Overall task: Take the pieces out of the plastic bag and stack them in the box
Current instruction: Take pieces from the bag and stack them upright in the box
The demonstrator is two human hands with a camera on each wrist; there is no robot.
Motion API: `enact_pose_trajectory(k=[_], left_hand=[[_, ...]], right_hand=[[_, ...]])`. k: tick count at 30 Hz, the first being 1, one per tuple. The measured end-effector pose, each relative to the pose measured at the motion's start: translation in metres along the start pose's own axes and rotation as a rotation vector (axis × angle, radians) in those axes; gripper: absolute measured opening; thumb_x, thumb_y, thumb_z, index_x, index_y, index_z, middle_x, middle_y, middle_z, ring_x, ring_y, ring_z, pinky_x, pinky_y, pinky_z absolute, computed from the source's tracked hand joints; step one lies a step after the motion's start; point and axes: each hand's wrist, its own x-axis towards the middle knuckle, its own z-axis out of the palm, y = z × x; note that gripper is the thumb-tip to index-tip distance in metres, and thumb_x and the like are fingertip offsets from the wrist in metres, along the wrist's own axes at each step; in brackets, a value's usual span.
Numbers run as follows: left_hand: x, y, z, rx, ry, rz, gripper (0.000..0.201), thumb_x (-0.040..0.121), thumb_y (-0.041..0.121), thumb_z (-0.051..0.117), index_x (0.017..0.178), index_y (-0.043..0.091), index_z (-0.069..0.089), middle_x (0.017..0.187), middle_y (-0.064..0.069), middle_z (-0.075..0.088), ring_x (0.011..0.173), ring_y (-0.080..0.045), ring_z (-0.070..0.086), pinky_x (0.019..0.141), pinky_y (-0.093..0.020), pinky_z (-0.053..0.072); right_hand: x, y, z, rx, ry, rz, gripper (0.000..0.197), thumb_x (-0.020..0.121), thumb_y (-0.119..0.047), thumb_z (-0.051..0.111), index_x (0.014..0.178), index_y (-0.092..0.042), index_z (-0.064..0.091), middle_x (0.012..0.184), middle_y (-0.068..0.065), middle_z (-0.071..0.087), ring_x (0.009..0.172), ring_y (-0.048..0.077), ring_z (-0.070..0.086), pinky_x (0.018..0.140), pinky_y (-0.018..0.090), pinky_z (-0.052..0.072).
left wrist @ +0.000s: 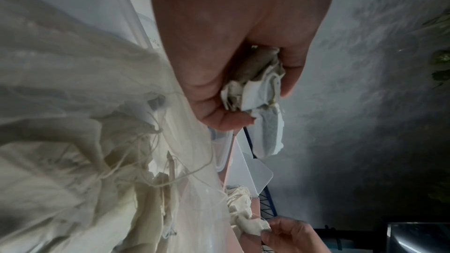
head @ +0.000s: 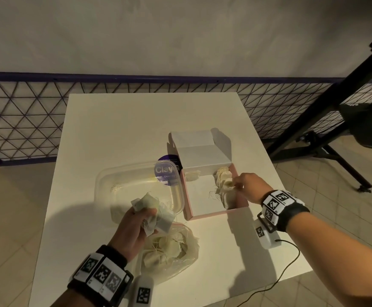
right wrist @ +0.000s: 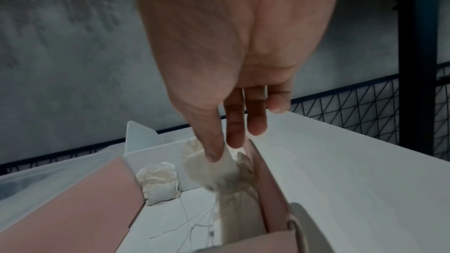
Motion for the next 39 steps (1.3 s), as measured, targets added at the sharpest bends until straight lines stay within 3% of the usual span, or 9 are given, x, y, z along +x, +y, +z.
enact_pose_trajectory(k=[7,11,20,23,25,29,31,34,39], left_hand=[[0.002,-0.001,-0.004,0.017,-0.005,0.006,0.033,0.058,0.012,0.073,0.085,0.011,0.055,0.071,-0.007,0.057,0.073,-0.020,0.057,0.065,-0.036,0.047],[0.001,-0.001,-0.003,-0.006,0.001,0.025,0.020,0.070,0.005,0.065,0.085,0.010,0.054,0.072,-0.008,0.053,0.073,-0.022,0.053,0.064,-0.035,0.046],[0.001,0.002,0.001,0.002,0.006,0.028,0.010,0.072,0.004,0.064,0.076,0.010,0.056,0.064,-0.009,0.050,0.066,-0.020,0.052,0.064,-0.035,0.044],[0.000,0.002,-0.002,0.010,0.003,0.025,0.015,0.063,0.009,0.070,0.074,0.013,0.061,0.063,-0.007,0.055,0.065,-0.020,0.056,0.064,-0.035,0.044],[0.000,0.002,-0.002,-0.005,0.002,0.039,0.009,0.072,0.007,0.064,0.069,0.014,0.059,0.059,-0.005,0.053,0.063,-0.019,0.053,0.063,-0.035,0.044],[0.000,0.001,-0.003,-0.025,-0.011,0.032,0.012,0.071,0.005,0.066,0.075,0.013,0.058,0.061,-0.004,0.059,0.065,-0.019,0.057,0.065,-0.036,0.047],[0.001,0.002,-0.004,-0.017,-0.019,0.018,0.021,0.063,0.009,0.072,0.079,0.012,0.058,0.065,-0.005,0.060,0.069,-0.020,0.059,0.067,-0.037,0.047],[0.000,0.002,-0.003,-0.015,0.000,0.022,0.014,0.072,0.004,0.066,0.080,0.011,0.056,0.064,-0.005,0.059,0.071,-0.022,0.057,0.067,-0.037,0.047],[-0.001,0.002,0.000,-0.035,0.012,0.017,0.012,0.076,0.003,0.060,0.081,0.012,0.055,0.062,-0.003,0.059,0.070,-0.020,0.056,0.067,-0.037,0.045]], right_hand=[[-0.001,-0.003,-0.006,-0.004,-0.047,0.021,0.024,0.091,-0.022,0.048,0.102,-0.013,0.067,0.108,0.011,0.066,0.099,0.027,0.059,0.082,0.030,0.043],[-0.007,-0.005,-0.014,0.065,-0.011,0.014,0.022,0.089,-0.020,0.052,0.103,-0.010,0.066,0.105,0.010,0.068,0.099,0.028,0.059,0.084,0.030,0.045],[-0.004,-0.003,0.004,-0.008,-0.189,0.083,0.023,0.087,-0.016,0.054,0.104,-0.015,0.068,0.106,0.005,0.067,0.093,0.022,0.058,0.076,0.023,0.037],[-0.001,-0.004,0.007,-0.063,-0.122,0.097,0.032,0.085,-0.019,0.053,0.117,-0.016,0.056,0.109,0.009,0.065,0.098,0.026,0.061,0.082,0.030,0.047],[-0.001,-0.005,0.011,-0.070,-0.055,0.084,0.047,0.083,-0.021,0.056,0.127,-0.019,0.043,0.108,0.007,0.059,0.093,0.027,0.061,0.079,0.036,0.051],[-0.007,-0.015,0.019,-0.075,0.013,-0.009,0.031,0.083,-0.019,0.055,0.113,-0.015,0.050,0.107,0.008,0.059,0.087,0.030,0.061,0.073,0.038,0.052],[-0.007,-0.017,0.021,-0.084,-0.017,-0.008,0.031,0.082,-0.021,0.055,0.113,-0.016,0.052,0.108,0.007,0.059,0.090,0.030,0.061,0.075,0.039,0.052],[-0.002,-0.014,0.020,-0.083,-0.075,0.028,0.026,0.084,-0.027,0.052,0.106,-0.016,0.059,0.102,0.007,0.062,0.089,0.027,0.062,0.079,0.038,0.053],[0.002,-0.013,0.020,-0.225,-0.350,-0.037,0.033,0.088,-0.036,0.044,0.106,-0.015,0.061,0.108,0.007,0.063,0.096,0.023,0.058,0.087,0.034,0.048]])
